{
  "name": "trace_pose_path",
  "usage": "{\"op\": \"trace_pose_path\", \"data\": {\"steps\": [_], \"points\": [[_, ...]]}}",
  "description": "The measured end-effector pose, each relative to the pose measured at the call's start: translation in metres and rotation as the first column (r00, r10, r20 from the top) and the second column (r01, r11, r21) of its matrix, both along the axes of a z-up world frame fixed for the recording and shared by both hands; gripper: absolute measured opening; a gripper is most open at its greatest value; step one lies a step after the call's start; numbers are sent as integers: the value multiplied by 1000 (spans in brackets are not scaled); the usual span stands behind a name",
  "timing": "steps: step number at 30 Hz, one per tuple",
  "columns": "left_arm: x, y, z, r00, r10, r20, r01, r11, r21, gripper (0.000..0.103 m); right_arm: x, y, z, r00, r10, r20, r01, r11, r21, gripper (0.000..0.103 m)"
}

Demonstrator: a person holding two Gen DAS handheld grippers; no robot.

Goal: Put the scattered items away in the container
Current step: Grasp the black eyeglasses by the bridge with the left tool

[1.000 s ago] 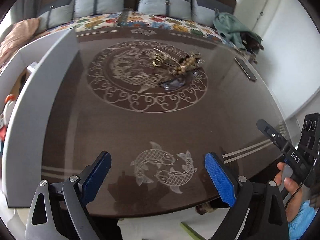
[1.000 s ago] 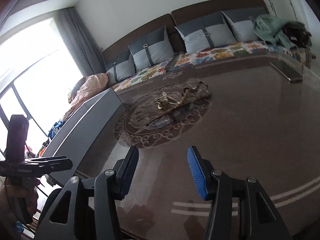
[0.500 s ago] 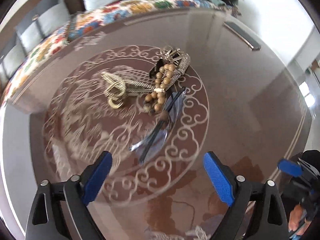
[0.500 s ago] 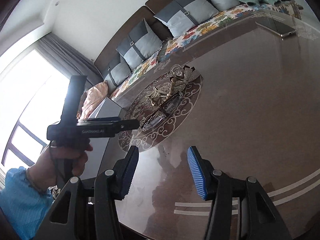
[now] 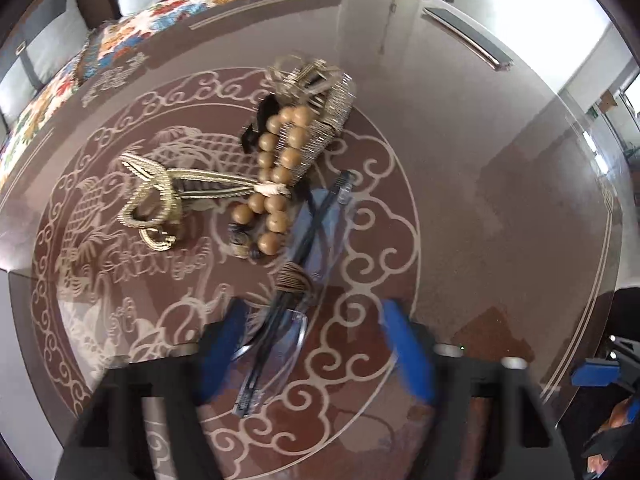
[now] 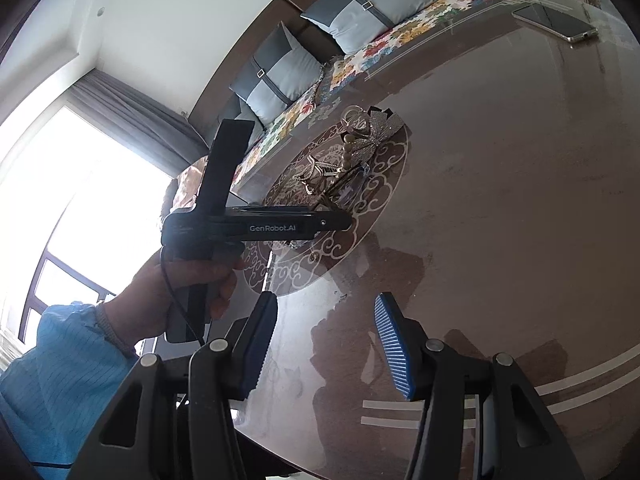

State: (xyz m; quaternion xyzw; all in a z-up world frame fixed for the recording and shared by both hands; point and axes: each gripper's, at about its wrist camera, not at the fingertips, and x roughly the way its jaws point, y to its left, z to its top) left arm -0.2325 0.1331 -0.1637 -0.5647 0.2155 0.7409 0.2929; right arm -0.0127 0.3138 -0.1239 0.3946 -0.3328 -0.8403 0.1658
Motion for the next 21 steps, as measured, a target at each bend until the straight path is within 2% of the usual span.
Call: {"op": "trace_pose_path", "data": {"steps": [1,2,4,6,8,10,12,17,21], "points": [[1,2,-1,1000,-5,-4,5,1000,-9,33,0,-1,1,1000,-2,-3,2,1000,9,52],[3,3,-1,1000,-9,-8,9,1000,-17,23,1,-1,1,1000,-4,-6,4,1000,16,52],[6,1,0,1000,1,-8,-2,1000,-24,18,1,0,1,1000,-12,-7,12,1000,18,52],[11,-1,1,1000,11,-8,-12,999,-43,17,1,1,-1,1000,-20,-1,20,1000,20,52],[20,-8,4,999,35,2,-35,999,-20,16,0,1,-1,1000,-27,1,27,999,28,52],[30,-18,7,998,67,11,-67,998,12,7,1,3,0,1000,-31,-6,31,999,38,52],[46,-36,12,992,125,18,-126,990,58,7,2,4,1,999,-32,-16,33,999,41,52],[92,-78,17,975,221,-21,-218,971,99,7,3,4,1,999,-17,-34,18,1000,7,52],[116,-100,16,959,281,-28,-273,948,162,7,-20,-11,2,997,50,-61,-51,999,-18,52]]}}
